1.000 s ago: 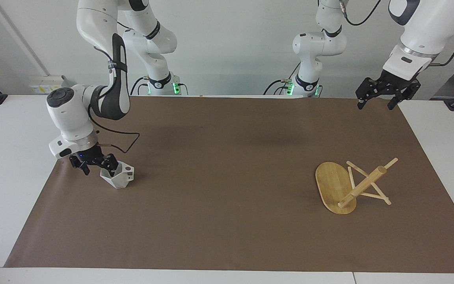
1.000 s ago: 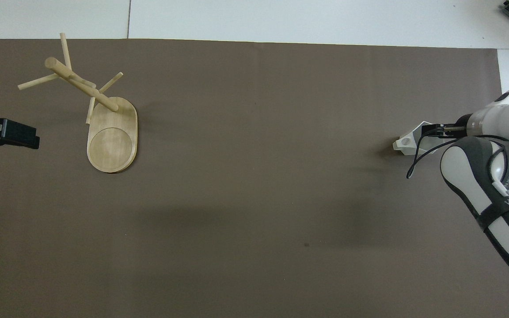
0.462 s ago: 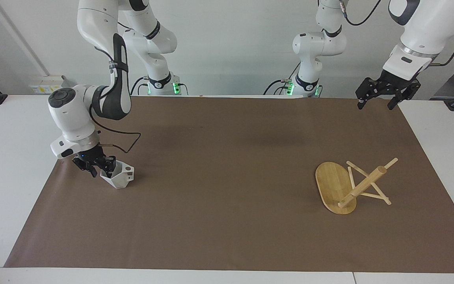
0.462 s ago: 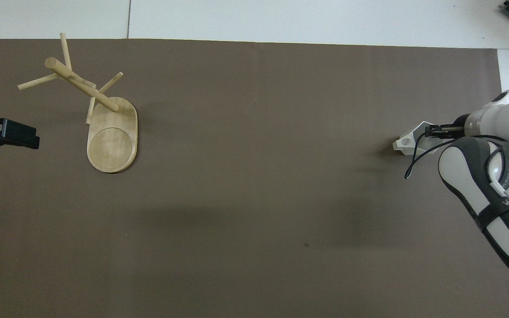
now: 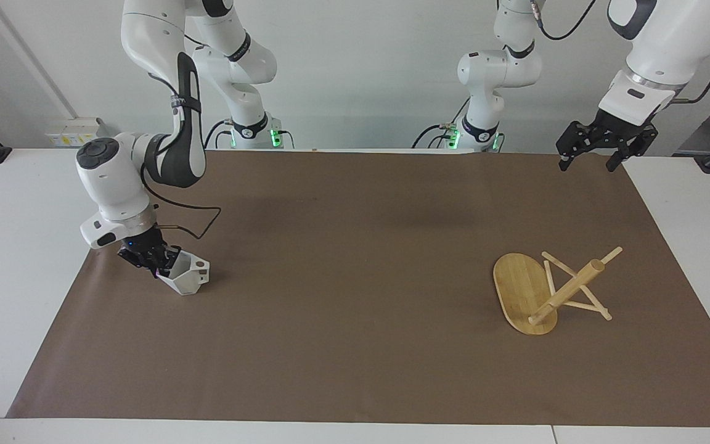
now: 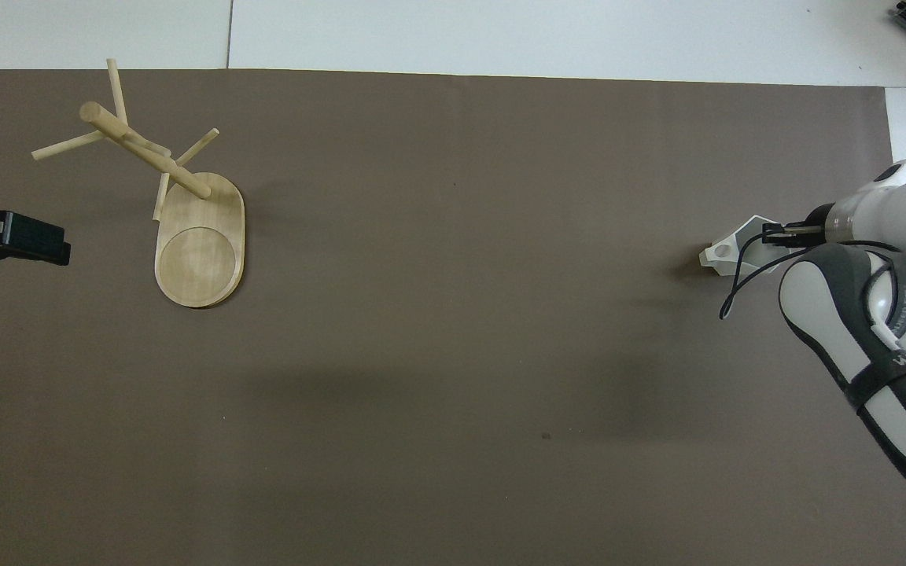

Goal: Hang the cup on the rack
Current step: 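Close the right gripper on the white mug's handle, then lift the mug with the right gripper while the left gripper approaches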

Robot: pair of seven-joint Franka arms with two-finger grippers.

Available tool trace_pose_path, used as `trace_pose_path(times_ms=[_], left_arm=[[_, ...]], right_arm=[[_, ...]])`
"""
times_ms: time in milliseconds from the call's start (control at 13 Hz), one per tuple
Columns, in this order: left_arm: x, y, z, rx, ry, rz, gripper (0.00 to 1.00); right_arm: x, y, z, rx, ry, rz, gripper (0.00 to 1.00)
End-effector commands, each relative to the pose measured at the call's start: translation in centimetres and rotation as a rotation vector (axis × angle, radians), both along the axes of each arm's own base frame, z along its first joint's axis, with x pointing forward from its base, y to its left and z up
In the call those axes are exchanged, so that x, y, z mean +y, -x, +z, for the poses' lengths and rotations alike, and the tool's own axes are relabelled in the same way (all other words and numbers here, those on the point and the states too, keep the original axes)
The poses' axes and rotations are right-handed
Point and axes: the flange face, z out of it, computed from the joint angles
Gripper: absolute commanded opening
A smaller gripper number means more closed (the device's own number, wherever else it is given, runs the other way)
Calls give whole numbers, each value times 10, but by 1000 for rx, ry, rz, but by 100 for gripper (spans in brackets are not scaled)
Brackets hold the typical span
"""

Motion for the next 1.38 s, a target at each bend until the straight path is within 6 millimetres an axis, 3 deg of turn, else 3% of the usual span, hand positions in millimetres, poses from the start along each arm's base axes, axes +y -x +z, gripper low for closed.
trace_pose_path(times_ms=[0,385,769,1000,1308], left_arm=[[1,8,1,3,1,3,100],[1,8,1,3,1,3,100],[1,8,1,3,1,3,100],[2,8,1,3,1,4,100],[1,8,1,3,1,3,100]], right_arm=[[5,2,1,8,9,24,12],[5,1,3,6,9,24,2],[6,-1,10,31,-7,19,0],[29,-6,29,32,-62,25,0],[80,-11,70,65,-242,32,0]])
